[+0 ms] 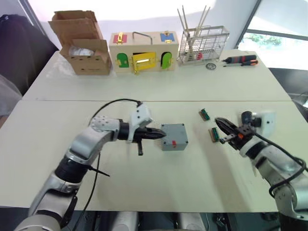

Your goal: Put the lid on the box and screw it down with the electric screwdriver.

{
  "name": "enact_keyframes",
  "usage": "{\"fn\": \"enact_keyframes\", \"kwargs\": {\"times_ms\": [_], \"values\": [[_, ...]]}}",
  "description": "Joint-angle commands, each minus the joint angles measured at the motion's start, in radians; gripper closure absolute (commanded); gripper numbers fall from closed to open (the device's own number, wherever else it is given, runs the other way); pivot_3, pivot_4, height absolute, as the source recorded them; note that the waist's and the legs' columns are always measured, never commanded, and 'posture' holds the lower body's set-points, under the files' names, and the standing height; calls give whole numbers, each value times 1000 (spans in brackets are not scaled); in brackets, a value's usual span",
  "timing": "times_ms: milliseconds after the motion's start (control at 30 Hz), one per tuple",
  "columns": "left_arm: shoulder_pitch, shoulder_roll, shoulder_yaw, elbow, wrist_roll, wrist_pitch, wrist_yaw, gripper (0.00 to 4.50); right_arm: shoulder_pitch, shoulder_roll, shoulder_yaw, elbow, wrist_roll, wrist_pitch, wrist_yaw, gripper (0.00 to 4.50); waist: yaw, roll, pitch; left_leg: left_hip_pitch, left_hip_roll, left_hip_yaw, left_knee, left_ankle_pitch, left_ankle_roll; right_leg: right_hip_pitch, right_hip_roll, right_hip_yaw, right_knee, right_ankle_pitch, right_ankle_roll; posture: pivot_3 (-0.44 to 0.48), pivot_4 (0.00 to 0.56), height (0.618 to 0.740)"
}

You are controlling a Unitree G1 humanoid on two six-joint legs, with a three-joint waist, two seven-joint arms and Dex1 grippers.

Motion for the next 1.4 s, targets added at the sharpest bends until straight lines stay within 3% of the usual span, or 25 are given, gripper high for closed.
{"fn": "enact_keyframes", "kwargs": {"times_ms": [33,233,533,1400], "values": [[31,18,74,-99,-74,53,12,4500,-60,4,93,32,-15,-31,44,4446,1,0,0,0,0,0,0,0,0,0,0,0,0,0,0,0,150,730],[87,26,122,-167,-113,118,79,4500,-103,18,174,113,-44,-65,81,4446,9,0,0,-1,-1,-1,2,0,0,1,-2,0,0,0,0,0,150,730],[142,31,123,-214,-120,129,122,4500,-96,0,172,140,-53,-75,113,4446,5,0,0,-1,-1,-1,2,0,0,0,-1,1,0,0,0,0,150,730],[122,21,98,-208,-111,126,144,4500,-124,7,224,217,-125,-91,145,4446,4,0,0,-1,-1,0,2,0,0,0,-1,1,0,0,0,0,150,730]]}}
